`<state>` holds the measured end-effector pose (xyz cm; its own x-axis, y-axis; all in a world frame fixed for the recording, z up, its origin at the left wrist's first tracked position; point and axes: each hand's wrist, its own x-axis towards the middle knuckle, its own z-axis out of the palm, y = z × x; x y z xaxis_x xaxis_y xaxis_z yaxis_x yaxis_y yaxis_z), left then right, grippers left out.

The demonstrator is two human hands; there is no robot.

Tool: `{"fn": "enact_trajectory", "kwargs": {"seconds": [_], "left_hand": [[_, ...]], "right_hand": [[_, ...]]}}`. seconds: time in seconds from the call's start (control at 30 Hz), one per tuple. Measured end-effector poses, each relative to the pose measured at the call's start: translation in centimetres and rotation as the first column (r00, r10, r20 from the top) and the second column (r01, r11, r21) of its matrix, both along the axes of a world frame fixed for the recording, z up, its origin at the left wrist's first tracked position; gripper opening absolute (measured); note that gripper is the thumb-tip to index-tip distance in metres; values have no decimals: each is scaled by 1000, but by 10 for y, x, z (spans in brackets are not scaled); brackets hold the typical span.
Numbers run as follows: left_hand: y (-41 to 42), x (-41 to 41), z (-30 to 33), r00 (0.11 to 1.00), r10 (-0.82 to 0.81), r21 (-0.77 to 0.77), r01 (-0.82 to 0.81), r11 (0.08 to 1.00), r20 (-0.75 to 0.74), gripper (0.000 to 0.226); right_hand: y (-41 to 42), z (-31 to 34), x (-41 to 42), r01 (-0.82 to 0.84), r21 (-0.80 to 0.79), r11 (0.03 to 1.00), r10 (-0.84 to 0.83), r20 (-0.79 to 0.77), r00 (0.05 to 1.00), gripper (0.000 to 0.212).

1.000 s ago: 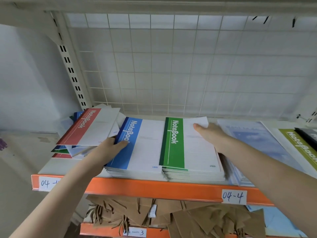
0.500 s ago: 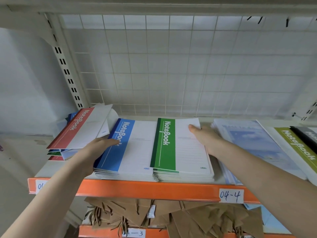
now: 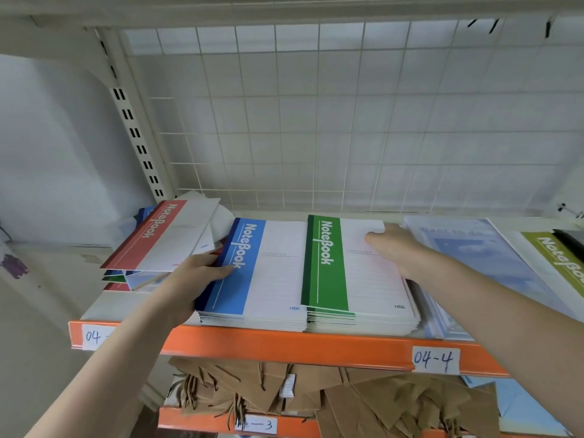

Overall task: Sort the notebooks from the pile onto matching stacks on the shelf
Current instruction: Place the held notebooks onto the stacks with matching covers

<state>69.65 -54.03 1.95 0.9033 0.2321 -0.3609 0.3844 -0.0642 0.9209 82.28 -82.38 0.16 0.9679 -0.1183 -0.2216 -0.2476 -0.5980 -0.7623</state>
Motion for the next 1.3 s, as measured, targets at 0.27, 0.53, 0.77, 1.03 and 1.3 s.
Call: {"fn": "enact_trajectory", "kwargs": {"seconds": [0.27,0.53,0.77,1.03,1.3], "left_hand": [[2,10,4,997,-59,307,70,949,-44,13],[-19,70,29,967,-238,879,38,475,87,21],[-45,140,4,924,-382,882,171,440,11,38],[-52,157,-27,913,-331,947,294,127,-239,52],[-57,157,-25,934,-293,956,255,142,-205,47]], "right_hand": [[4,8,0,-69,-142,987,66,-27,997,38],[52,20,25,-218,-475,853,404,334,852,32],[88,7,39,-370,-574,731,508,96,856,63],[87,-4,41,-289,-585,758,483,205,852,49],[89,-1,40,-311,-583,750,486,169,857,50]]}}
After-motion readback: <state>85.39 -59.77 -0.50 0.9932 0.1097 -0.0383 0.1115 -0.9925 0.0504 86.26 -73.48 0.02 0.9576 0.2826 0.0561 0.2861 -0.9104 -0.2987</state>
